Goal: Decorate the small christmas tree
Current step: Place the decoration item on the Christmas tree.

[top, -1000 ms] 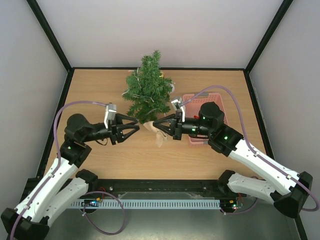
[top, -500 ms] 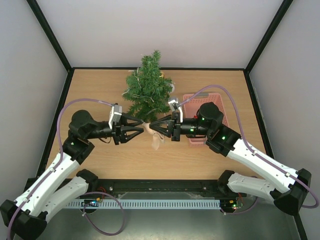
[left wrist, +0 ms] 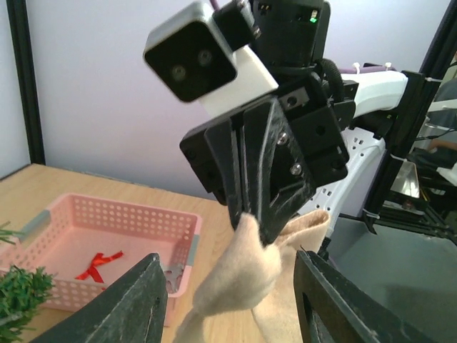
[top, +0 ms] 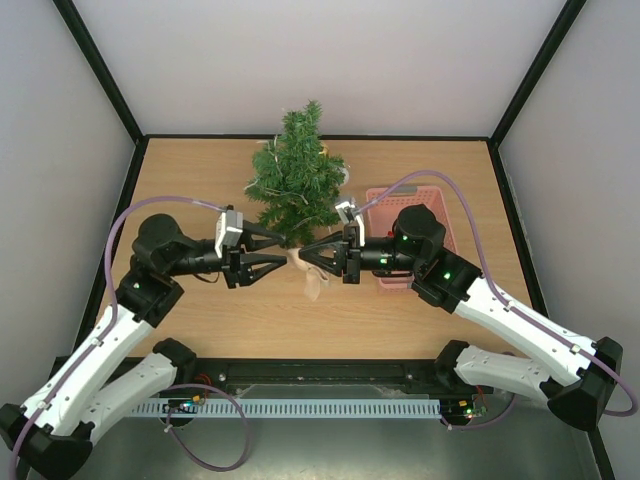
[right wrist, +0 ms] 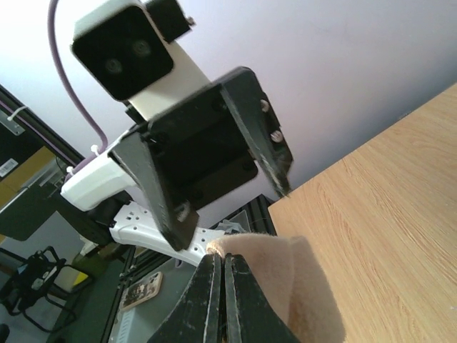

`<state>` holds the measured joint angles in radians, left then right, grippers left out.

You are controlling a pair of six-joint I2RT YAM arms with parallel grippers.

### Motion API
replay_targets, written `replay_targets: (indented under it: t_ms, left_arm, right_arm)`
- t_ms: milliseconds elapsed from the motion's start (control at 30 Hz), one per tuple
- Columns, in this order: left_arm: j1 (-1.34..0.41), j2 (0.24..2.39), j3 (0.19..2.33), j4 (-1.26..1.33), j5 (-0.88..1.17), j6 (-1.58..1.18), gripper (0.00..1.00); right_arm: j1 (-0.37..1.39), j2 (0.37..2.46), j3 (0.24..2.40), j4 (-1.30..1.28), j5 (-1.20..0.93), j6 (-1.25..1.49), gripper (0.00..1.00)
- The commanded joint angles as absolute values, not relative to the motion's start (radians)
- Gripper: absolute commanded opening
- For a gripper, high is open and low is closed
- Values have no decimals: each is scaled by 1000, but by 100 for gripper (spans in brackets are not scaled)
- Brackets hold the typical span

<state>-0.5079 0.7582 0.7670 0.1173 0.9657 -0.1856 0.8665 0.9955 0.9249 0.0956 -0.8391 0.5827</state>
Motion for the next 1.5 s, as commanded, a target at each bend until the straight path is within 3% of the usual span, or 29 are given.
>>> replay_targets:
  t_ms: [0,167,533,700,800,1000,1100,1267,1467]
  left_arm:
    - [-514,716,813,62,928,-118,50]
    - [-514,742,812,44,973,-101,49]
    - [-529,805,828,107,1046,-152,36]
    - [-536,818,831,104,1054,-147,12]
    - [-536,819,832,88,1031,-126,3]
    - [-524,829,876,-14,920,-39,2]
    - [-490,869,919,-35,937,-40,2]
    - [-378,925,991,-55,1012,-42,2]
    - [-200,1037,1115,-127,1120,-35,2]
  right_arm:
    - [876,996,968,54,-853,555,2]
    - [876,993,963,98,-860,581,2]
    - [879,999,960,149,-882,616,2]
    - [878,999,958,158,-870,622,2]
    - [878,995,959,153,-847,616,2]
    - [878,906,985,29,-589,511,33]
    - [878,851,974,-1,-465,474,36]
    - [878,849,960,-70,-400,415,45]
    - [878,841,992,-118,-338,363,48]
